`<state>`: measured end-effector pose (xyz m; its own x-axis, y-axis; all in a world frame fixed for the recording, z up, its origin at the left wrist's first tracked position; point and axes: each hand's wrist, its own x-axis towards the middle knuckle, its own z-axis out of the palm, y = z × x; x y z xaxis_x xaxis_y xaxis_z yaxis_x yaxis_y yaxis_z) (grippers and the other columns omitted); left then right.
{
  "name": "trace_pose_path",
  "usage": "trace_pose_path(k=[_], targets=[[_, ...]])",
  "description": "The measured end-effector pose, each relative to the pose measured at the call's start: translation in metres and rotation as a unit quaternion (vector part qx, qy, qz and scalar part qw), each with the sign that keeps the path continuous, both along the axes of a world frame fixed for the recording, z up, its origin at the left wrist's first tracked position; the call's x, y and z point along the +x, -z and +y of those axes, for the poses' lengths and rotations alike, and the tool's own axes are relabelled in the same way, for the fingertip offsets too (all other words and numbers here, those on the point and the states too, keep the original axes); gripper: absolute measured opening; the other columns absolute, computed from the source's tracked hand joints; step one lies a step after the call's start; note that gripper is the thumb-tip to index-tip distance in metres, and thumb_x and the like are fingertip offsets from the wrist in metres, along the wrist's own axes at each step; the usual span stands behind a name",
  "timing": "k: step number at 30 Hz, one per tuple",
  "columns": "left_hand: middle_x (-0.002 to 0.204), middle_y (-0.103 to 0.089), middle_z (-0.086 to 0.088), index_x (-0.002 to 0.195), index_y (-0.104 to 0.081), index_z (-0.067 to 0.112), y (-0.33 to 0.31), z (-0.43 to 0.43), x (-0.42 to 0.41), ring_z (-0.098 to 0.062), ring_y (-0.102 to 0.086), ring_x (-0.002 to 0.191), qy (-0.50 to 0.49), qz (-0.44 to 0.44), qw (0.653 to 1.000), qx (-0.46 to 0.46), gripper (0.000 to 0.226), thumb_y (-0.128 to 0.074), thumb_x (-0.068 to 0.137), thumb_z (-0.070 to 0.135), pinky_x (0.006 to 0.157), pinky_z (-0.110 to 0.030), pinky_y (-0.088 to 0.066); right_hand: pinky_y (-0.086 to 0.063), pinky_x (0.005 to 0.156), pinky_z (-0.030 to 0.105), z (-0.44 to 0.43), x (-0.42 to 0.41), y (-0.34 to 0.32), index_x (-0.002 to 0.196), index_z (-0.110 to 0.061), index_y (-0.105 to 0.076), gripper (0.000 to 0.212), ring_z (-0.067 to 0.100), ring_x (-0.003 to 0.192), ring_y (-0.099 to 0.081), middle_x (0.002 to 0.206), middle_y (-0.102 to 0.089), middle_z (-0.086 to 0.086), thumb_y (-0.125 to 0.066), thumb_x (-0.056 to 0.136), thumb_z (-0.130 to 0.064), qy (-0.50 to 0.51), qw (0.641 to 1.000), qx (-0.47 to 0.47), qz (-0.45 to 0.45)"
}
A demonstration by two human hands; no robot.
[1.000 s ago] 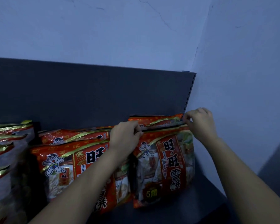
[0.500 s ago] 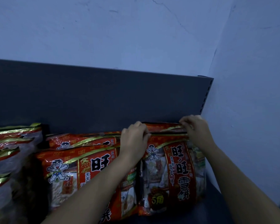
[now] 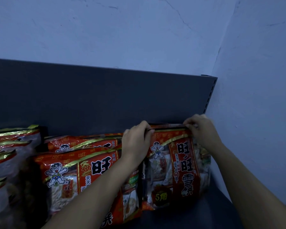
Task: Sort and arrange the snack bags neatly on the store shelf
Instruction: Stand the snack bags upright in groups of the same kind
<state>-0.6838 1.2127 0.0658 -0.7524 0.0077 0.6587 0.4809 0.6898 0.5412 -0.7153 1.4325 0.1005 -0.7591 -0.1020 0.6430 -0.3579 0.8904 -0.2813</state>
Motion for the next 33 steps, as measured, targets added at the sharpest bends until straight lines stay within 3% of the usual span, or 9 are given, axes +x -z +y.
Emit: trace_pose_path(k=[5, 8, 11, 16, 19, 22, 27, 30, 33], targets=[[0.094, -0.066, 0.007, 0.097, -0.062, 0.018, -0.002, -0.005, -0.003, -0.017, -0.06, 0.094, -0.018, -0.053, 0.995, -0.087, 0.021, -0.048, 0.097, 0.033, 0.084, -0.033, -0.037, -0.043, 0.081, 0.041, -0.002, -0.005, 0.028, 0.089, -0.01, -0.068, 0.01, 0.029, 0.089, -0.055, 0.088, -0.063, 0.005, -0.06, 0.087, -0.003, 0.008, 0.999, -0.011, 0.033], [0.102, -0.065, 0.006, 0.107, -0.059, 0.019, 0.0, -0.007, -0.001, -0.017, -0.057, 0.1, -0.034, -0.06, 0.991, -0.111, 0.025, -0.046, 0.097, 0.038, 0.089, -0.032, -0.034, -0.036, 0.095, 0.035, -0.005, 0.0, 0.042, 0.11, -0.007, -0.061, 0.021, 0.028, 0.107, -0.052, 0.109, -0.061, 0.01, -0.056, 0.089, -0.005, -0.006, 0.998, -0.051, 0.036], [0.11, -0.06, 0.007, 0.117, -0.052, 0.021, -0.002, -0.009, 0.0, -0.016, -0.052, 0.107, -0.041, -0.072, 0.986, -0.146, 0.031, -0.045, 0.096, 0.042, 0.096, -0.031, -0.028, -0.028, 0.11, 0.049, -0.013, 0.005, 0.057, 0.121, -0.009, -0.056, 0.033, 0.027, 0.124, -0.044, 0.123, -0.057, 0.008, -0.046, 0.091, -0.018, -0.006, 0.999, -0.025, 0.029], [0.09, -0.066, -0.002, 0.112, -0.054, 0.014, -0.005, -0.007, 0.001, -0.023, -0.06, 0.094, 0.013, -0.115, 0.987, -0.112, 0.02, -0.051, 0.097, 0.026, 0.093, -0.032, -0.036, -0.016, 0.115, 0.049, -0.019, 0.004, 0.065, 0.114, -0.011, -0.056, 0.039, 0.024, 0.119, -0.047, 0.114, -0.057, 0.005, -0.029, 0.09, -0.026, 0.004, 1.0, -0.019, -0.003], [0.087, -0.063, 0.0, 0.114, -0.053, 0.016, -0.002, -0.006, -0.003, -0.024, -0.057, 0.098, 0.014, -0.135, 0.983, -0.123, 0.02, -0.05, 0.097, 0.025, 0.096, -0.032, -0.033, -0.008, 0.117, 0.05, -0.023, -0.002, 0.069, 0.138, -0.009, -0.04, 0.044, 0.027, 0.142, -0.02, 0.143, -0.039, 0.009, -0.03, 0.097, -0.022, -0.013, 0.996, 0.023, -0.084], [0.102, -0.062, -0.001, 0.119, -0.052, 0.02, 0.006, -0.007, -0.004, -0.019, -0.05, 0.108, -0.029, -0.111, 0.977, -0.181, 0.024, -0.046, 0.098, 0.03, 0.104, -0.029, -0.021, -0.001, 0.119, 0.048, -0.024, -0.001, 0.081, 0.149, -0.014, -0.017, 0.051, 0.017, 0.146, 0.005, 0.158, -0.013, 0.002, -0.032, 0.102, -0.025, -0.024, 0.987, 0.043, -0.155], [0.095, -0.063, 0.003, 0.112, -0.057, 0.02, 0.008, -0.005, -0.004, -0.015, -0.052, 0.101, -0.068, -0.029, 0.983, -0.17, 0.021, -0.042, 0.1, 0.027, 0.1, -0.025, -0.018, 0.0, 0.118, 0.049, -0.025, 0.009, 0.085, 0.15, -0.018, -0.008, 0.057, 0.009, 0.144, 0.011, 0.159, -0.002, -0.001, -0.031, 0.101, -0.033, 0.019, 0.992, 0.003, -0.121], [0.106, -0.061, 0.006, 0.117, -0.052, 0.021, 0.007, -0.004, -0.001, -0.015, -0.05, 0.108, -0.075, -0.035, 0.977, -0.194, 0.023, -0.039, 0.1, 0.031, 0.104, -0.029, -0.018, 0.002, 0.117, 0.05, -0.03, 0.014, 0.09, 0.15, -0.021, 0.0, 0.061, 0.015, 0.145, 0.014, 0.159, 0.007, -0.002, -0.026, 0.1, -0.042, 0.06, 0.988, 0.006, -0.143], [0.116, -0.057, 0.0, 0.12, -0.055, 0.014, 0.014, -0.011, 0.021, -0.02, -0.051, 0.115, -0.073, 0.051, 0.976, -0.199, 0.034, -0.052, 0.091, 0.03, 0.111, -0.04, -0.023, 0.0, 0.117, 0.051, -0.028, 0.022, 0.097, 0.15, -0.02, 0.001, 0.073, 0.018, 0.146, 0.01, 0.159, 0.008, 0.0, -0.016, 0.09, -0.056, 0.095, 0.984, -0.048, -0.145]])
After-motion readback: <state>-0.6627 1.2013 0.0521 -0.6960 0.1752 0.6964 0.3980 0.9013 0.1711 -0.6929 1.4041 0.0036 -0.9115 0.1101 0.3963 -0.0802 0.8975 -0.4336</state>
